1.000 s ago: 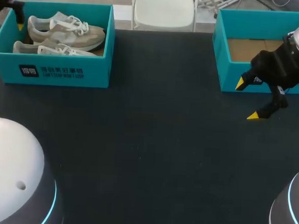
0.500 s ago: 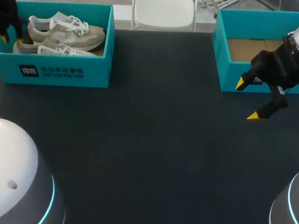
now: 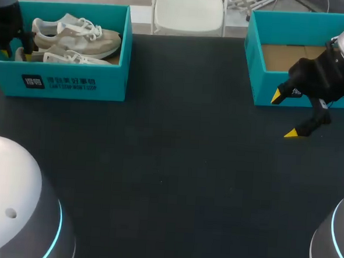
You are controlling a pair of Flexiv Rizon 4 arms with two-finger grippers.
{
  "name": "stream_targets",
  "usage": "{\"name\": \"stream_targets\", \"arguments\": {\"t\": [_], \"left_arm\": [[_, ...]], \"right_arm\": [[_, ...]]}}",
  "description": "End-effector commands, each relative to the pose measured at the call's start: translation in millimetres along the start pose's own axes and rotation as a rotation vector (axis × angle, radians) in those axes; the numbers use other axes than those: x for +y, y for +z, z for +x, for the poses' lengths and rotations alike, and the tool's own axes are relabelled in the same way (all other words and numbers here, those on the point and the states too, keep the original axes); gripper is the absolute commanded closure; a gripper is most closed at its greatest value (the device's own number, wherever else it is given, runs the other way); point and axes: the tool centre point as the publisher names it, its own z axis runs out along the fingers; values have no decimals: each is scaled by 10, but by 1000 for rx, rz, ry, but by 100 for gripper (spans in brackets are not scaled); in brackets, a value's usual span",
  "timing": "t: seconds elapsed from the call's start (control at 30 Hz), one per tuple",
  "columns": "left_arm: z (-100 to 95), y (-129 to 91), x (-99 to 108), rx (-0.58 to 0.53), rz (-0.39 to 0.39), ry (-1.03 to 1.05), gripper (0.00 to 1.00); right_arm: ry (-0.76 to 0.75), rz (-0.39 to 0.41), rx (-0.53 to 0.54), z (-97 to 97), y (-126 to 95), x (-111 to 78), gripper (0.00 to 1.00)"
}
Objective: Take the shoe out of the shoebox, open the shoe tongue, remove and reinsert the insole, then place the shoe into the shoebox
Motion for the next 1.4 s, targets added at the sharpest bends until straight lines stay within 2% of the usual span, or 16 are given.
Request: {"name": "stream_targets", "arguments": {"t": [0.03, 0.23, 0.47, 0.5, 0.53, 0.57, 0.77, 0.9, 1.0, 1.03, 1.2, 1.27, 1.4], "left_arm": [[13, 97, -61, 7, -19, 2, 18], [17, 215, -80, 0, -6, 3, 22], [1, 333, -96, 4, -3, -5, 35], [2, 348, -95, 6, 0, -7, 38], [3, 365, -89, 9, 4, -10, 47], [5, 376, -86, 10, 5, -11, 51], [34, 383, -104, 44, 8, -2, 56], [63, 362, -102, 60, 7, 0, 79], [81, 284, -112, 95, 11, 29, 90], [85, 242, -120, 104, 10, 31, 100], [116, -21, -133, 136, 38, 60, 100], [129, -173, -125, 138, 79, 60, 100], [152, -496, -107, 107, 67, 57, 100]], "right_arm": [[1, 3, 0, -6, 15, 4, 0], [1, 3, 0, -6, 15, 4, 0], [1, 3, 0, -6, 15, 4, 0], [1, 3, 0, -6, 15, 4, 0], [1, 3, 0, -6, 15, 4, 0], [1, 3, 0, -6, 15, 4, 0], [1, 3, 0, -6, 15, 4, 0], [1, 3, 0, -6, 15, 4, 0], [1, 3, 0, -6, 15, 4, 0], [1, 3, 0, -6, 15, 4, 0], [1, 3, 0, -6, 15, 4, 0], [1, 3, 0, -6, 15, 4, 0], [1, 3, 0, -6, 15, 4, 0]]}}
